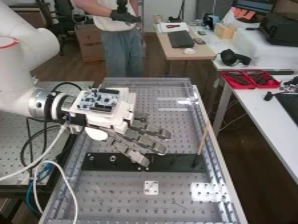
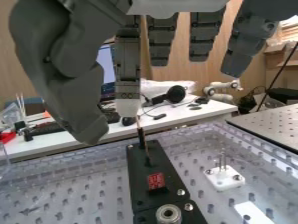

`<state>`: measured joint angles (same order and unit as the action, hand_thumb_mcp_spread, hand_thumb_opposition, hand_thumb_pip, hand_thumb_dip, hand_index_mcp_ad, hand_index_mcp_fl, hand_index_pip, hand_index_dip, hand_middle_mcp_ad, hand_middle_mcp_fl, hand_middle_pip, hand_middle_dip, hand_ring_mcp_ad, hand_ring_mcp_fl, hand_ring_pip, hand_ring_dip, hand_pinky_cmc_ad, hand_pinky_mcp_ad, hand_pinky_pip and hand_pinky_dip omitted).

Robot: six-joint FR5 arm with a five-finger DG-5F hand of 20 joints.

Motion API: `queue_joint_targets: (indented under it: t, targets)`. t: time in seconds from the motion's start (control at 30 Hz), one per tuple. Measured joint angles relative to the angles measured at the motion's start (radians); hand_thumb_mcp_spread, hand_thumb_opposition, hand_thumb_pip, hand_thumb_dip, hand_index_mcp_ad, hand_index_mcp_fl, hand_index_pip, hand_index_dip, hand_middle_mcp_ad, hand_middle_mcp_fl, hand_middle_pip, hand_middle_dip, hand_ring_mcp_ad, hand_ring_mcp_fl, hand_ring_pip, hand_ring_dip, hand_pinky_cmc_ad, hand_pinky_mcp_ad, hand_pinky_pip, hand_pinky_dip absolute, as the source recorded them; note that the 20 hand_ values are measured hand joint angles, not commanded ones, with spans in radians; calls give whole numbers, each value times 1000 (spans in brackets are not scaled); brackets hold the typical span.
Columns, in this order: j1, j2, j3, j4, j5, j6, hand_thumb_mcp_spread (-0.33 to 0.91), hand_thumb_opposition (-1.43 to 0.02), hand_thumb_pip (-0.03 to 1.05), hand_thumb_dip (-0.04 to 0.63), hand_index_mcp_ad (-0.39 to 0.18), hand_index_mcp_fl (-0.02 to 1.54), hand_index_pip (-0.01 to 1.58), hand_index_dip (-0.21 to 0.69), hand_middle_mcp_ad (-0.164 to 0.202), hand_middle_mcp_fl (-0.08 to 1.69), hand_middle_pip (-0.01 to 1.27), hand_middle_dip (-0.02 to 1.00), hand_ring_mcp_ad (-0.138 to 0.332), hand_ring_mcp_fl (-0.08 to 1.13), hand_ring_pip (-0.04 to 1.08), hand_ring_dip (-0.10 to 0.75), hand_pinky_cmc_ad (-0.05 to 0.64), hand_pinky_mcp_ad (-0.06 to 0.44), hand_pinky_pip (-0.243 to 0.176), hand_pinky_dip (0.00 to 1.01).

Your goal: Grab the bearing and place it in the white container

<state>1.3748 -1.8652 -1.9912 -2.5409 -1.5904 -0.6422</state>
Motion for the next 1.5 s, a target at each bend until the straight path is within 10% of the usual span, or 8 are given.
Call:
queue_joint_targets:
  t: [0.57,1.5]
  targets:
    - [-26,-74,44,-11,-54,-135,354,-894,724,316,-56,3,1559,201,42,5,143,159,176,-2,99,72,375,312,-87,298]
    - [-53,-124,59,-25,-75,-108,354,-934,768,346,-70,5,1545,199,42,2,138,157,176,-2,98,72,379,314,-91,251]
